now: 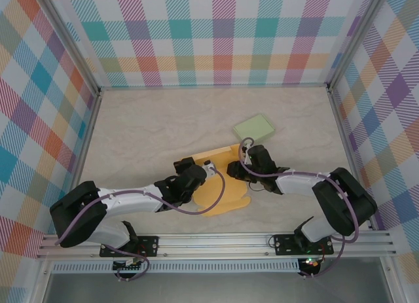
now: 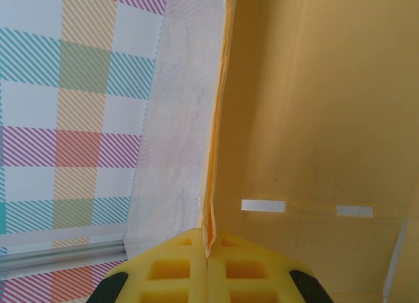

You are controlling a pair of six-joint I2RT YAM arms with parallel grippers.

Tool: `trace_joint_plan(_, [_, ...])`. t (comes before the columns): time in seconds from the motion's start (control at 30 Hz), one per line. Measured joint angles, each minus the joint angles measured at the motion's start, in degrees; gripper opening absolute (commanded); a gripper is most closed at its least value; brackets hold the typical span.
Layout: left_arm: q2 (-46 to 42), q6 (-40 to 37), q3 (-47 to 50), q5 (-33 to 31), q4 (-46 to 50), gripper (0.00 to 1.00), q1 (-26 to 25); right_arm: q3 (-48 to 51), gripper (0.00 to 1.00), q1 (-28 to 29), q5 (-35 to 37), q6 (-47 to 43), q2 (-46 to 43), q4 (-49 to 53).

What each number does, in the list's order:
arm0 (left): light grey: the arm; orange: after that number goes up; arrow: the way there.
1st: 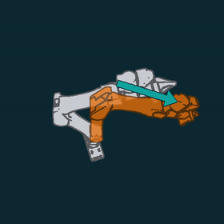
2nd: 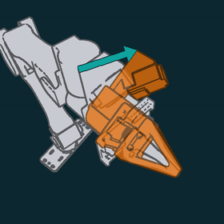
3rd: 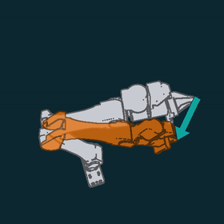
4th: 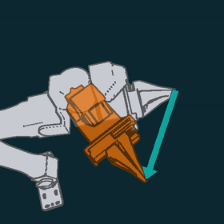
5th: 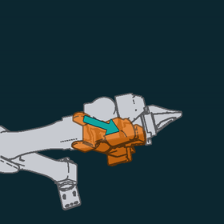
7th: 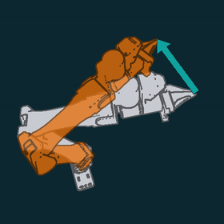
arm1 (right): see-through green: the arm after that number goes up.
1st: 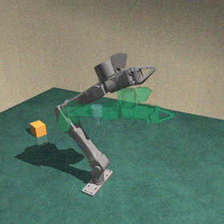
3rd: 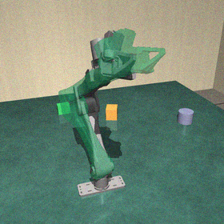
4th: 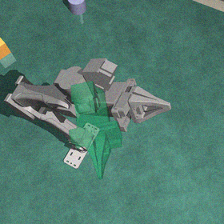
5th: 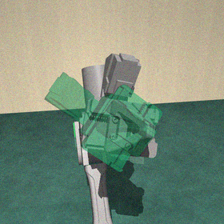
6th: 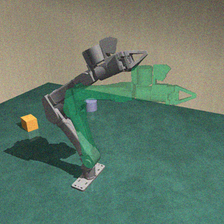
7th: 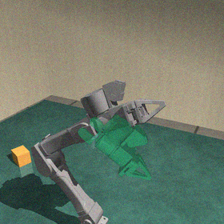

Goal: Fold the paper box

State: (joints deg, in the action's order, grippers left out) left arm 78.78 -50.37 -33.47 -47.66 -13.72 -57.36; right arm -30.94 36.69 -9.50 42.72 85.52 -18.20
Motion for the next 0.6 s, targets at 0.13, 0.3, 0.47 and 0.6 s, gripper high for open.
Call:
trace_joint_plan(0.13, [0.5,0.0,0.0,0.0,0.0,0.0,0.0,-1.5,0.31,2.4,1.7,0.6,3.1,-1.0])
trace_joint_plan(0.3, [2.1,0.0,0.0,-0.7,0.0,0.0,0.0,-1.9,0.31,2.8,3.1,1.5,5.0,-2.3])
trace_joint_plan(0.47, [2.4,-0.5,0.0,-1.0,-1.0,0.0,0.0,-1.1,0.35,2.8,5.2,1.6,1.4,0.6])
trace_joint_plan(0.6, [2.4,-1.6,0.1,-1.1,-3.1,0.0,0.0,0.7,0.4,2.7,7.6,0.4,-7.6,7.1])
